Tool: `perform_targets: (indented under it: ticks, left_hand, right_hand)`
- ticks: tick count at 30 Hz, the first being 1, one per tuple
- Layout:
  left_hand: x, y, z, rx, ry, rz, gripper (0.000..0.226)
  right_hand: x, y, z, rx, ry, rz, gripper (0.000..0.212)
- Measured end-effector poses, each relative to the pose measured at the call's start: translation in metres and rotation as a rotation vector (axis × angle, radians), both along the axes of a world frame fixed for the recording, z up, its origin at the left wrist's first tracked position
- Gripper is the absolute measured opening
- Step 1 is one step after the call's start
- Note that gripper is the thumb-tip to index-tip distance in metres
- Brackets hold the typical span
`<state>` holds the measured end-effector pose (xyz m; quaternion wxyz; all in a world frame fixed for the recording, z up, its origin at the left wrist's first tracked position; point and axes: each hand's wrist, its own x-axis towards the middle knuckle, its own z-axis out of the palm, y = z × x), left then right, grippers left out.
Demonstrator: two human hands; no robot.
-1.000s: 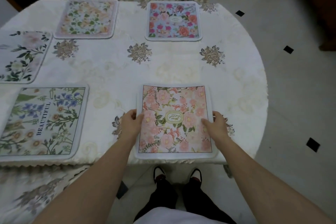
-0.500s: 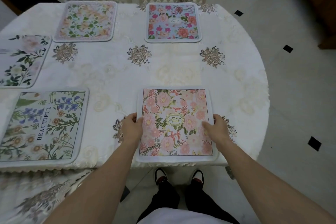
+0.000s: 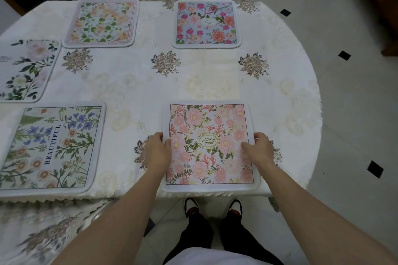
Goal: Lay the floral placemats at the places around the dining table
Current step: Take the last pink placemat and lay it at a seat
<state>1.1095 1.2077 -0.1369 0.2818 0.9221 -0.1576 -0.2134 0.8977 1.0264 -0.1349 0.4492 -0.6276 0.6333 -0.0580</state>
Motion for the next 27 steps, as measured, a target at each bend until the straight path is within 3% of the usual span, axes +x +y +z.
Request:
perform_targets:
  ticks: [5,9,12,16,19,23,27]
  left_hand:
    - [0.000,0.005,-0.005,0.133,-0.121,-0.092,0.045]
    - [-0.009,-0.003,-0.001,0.174,-0.340,-0.274,0.048]
    - [-0.021,-0.018,0.000,0.126,-0.388,-0.462,0.051]
    - [-0.036,-0.039,-0.012,0.095,-0.415,-0.698,0.064]
    - [-0.046,-0.048,-0.027,0.153,-0.413,-0.811,0.064]
    - [-0.046,-0.046,-0.043,0.207,-0.444,-0.831,0.060]
    - [-0.038,-0.035,-0.049,0.215,-0.475,-0.814,0.062]
  right_hand:
    - [-0.001,-0.006,0.000,-0.101,0.132,0.067,0.048]
    - [0.004,0.003,0.002,-0.419,0.249,0.336,0.043]
    - [0.017,0.016,-0.002,-0.598,0.220,0.551,0.039]
    - [0.040,0.036,-0.013,-0.611,0.149,0.749,0.047]
    - [0.051,0.043,-0.025,-0.592,0.200,0.871,0.060]
    - [0.063,0.045,-0.041,-0.507,0.239,0.909,0.061]
    - [0.049,0.042,-0.046,-0.626,0.282,0.929,0.065]
